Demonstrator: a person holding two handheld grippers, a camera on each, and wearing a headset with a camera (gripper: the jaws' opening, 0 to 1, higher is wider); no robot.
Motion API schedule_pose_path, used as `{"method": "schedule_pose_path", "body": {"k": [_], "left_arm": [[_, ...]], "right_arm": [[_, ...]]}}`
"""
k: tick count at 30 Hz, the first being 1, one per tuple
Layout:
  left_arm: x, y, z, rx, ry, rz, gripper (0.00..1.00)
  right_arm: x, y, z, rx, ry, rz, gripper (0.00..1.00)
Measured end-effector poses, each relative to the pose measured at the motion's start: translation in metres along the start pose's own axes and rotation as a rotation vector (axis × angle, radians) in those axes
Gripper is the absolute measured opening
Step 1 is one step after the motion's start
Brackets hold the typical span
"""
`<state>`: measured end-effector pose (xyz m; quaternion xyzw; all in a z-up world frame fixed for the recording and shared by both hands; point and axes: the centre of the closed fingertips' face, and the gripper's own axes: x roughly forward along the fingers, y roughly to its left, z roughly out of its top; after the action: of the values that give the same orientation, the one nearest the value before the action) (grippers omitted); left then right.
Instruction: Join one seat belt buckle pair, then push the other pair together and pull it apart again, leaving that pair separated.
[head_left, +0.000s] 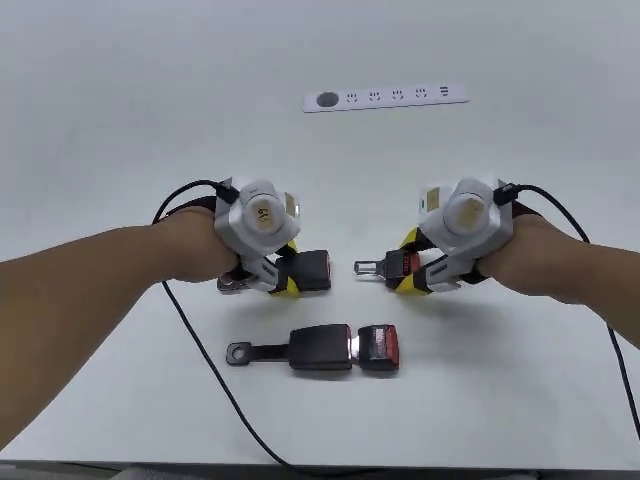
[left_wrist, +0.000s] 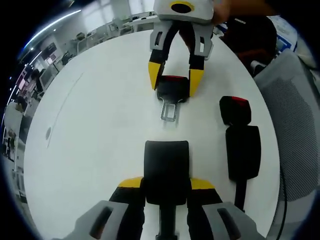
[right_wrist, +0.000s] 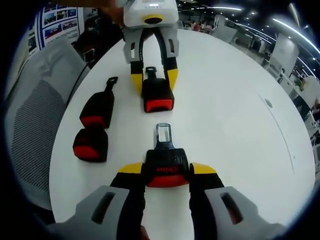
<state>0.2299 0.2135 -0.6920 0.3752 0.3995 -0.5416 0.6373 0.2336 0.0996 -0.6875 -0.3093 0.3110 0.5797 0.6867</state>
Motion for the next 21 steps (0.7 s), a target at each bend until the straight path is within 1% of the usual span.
{"method": "schedule_pose_path", "body": {"k": [3,6,8,11,16,20,21], "left_arm": [[0.001,0.0,-0.001,-0.002,-0.001,-0.002,0.32],[0.001,0.001,-0.002,-0.005,-0.003,-0.004,0.33],[0.002,0.002,-0.002,-0.002,-0.003,-0.005,0.33],[0.002,0.002,-0.003,0.0,-0.002,-0.007,0.33],[0.002,0.003,-0.003,-0.004,0.001,-0.013,0.33],[0.002,0.001,-0.002,-0.006,0.006,-0.015,0.33],[0.002,0.001,-0.003,-0.006,0.008,-0.015,0.33]], "right_arm": [[0.008,-0.001,0.005,0.0,-0.014,0.003,0.33],[0.011,0.003,0.015,-0.002,-0.027,0.009,0.33],[0.012,0.005,0.02,-0.012,-0.023,0.015,0.33],[0.018,0.003,0.02,-0.021,-0.021,0.021,0.32],[0.015,0.005,0.023,-0.027,-0.018,0.024,0.33],[0.018,0.004,0.022,-0.04,-0.01,0.019,0.33],[0.018,0.005,0.023,-0.054,-0.004,0.014,0.32]]}}
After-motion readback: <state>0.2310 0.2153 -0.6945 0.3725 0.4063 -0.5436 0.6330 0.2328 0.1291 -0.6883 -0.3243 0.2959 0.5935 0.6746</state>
